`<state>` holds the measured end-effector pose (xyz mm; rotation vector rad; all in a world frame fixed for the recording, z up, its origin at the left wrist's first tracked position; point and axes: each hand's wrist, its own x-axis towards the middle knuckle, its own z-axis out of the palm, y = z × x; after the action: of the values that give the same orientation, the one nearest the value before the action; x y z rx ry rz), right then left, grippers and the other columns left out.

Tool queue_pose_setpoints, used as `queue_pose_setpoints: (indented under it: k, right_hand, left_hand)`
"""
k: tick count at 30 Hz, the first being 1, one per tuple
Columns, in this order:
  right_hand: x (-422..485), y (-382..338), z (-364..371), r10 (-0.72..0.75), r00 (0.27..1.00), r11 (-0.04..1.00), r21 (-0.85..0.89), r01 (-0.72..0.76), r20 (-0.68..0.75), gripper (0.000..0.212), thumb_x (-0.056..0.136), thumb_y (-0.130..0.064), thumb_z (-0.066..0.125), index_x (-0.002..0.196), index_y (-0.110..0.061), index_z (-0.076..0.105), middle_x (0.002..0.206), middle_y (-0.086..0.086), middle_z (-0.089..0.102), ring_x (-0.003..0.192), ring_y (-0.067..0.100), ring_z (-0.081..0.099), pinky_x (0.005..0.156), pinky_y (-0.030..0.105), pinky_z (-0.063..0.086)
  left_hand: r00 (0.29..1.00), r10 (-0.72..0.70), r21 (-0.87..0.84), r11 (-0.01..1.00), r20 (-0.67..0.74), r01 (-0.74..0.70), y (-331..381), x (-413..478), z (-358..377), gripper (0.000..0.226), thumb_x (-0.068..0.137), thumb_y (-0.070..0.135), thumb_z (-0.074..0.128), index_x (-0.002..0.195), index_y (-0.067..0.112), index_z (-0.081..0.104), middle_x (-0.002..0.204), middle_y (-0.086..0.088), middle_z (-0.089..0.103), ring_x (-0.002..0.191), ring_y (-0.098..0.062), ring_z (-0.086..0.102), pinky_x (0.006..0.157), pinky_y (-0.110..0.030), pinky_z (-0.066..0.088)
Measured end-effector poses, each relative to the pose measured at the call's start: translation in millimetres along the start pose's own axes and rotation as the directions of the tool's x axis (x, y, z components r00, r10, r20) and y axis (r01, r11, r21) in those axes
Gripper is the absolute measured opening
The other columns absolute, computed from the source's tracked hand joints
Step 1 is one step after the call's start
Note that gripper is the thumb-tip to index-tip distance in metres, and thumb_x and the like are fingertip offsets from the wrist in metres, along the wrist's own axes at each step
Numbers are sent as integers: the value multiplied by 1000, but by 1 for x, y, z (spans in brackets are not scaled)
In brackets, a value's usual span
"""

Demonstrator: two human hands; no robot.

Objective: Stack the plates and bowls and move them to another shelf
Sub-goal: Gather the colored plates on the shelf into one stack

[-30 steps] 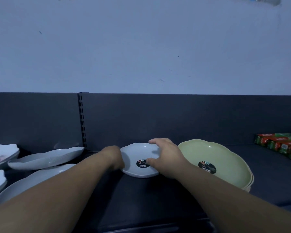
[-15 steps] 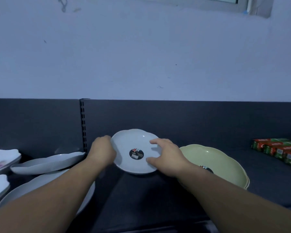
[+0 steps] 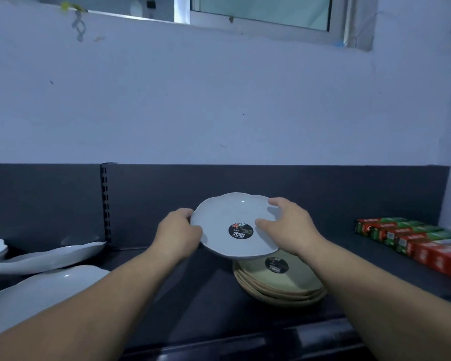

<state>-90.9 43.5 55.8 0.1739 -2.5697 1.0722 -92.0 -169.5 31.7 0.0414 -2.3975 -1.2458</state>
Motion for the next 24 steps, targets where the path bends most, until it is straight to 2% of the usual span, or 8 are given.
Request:
queue_pose_setpoints:
  k: [4,6,7,9,12,16,20,24]
  right_hand:
    - [-12,33,-20,83,996,996,-21,-83,29,60,90,-31,63,146,-21,42,148,-2,46,102,11,47,76,17,35]
    - [-17,48,-25,113,992,993,-34,-111,50,60,90,-32,63,145,-21,42,147,-3,45,95,9,44,69,17,37]
    - [-20,54,-27,121,991,992,-39,-119,63,61,90,-32,63,146,-22,42,148,-3,45,95,10,44,71,18,37]
    - [-23,66,-29,131,988,991,-35,-129,86,63,89,-32,64,146,-22,41,148,-3,44,103,13,49,79,18,34]
    - [-24,80,-31,137,984,991,-15,-136,113,64,87,-34,66,145,-23,42,148,-2,45,122,16,49,84,19,33]
    - [-19,89,-31,124,979,991,26,-130,162,60,87,-34,67,142,-24,44,142,-3,49,108,14,49,82,21,35]
    - [-17,94,-27,90,978,994,38,-98,187,63,87,-34,67,145,-25,42,144,-1,46,128,18,46,87,21,34]
    - [-16,97,-26,63,982,997,23,-68,180,65,86,-35,67,145,-25,42,147,1,44,133,21,43,96,26,35]
  left_hand:
    - [997,-18,-51,998,72,22,5,-20,37,24,76,8,45,85,15,66,84,-6,68,83,-27,67,77,-44,59]
    - [995,-22,-51,998,93,27,4,-29,52,21,78,10,44,80,16,65,79,-5,67,80,-29,67,75,-45,59]
    - [995,-21,-44,999,96,25,4,-32,59,20,79,10,44,77,15,64,76,-6,67,80,-30,66,75,-45,59]
    - [996,-26,-31,999,87,29,3,-39,71,20,83,14,45,74,16,63,74,-4,66,81,-29,66,77,-45,58]
    - [997,-45,-25,999,60,47,5,-45,88,18,88,23,47,79,17,62,79,-2,66,85,-27,65,80,-40,56]
    - [998,-67,77,995,1,67,12,-47,96,26,93,33,44,75,17,53,77,-1,59,84,-25,60,67,-29,42]
    - [997,-56,173,983,-57,66,16,-50,98,32,96,39,42,81,14,57,82,-2,63,85,-22,58,67,-28,36]
    - [995,-58,194,978,-77,72,18,-55,100,36,97,41,39,80,15,57,80,-1,64,86,-24,59,67,-29,37]
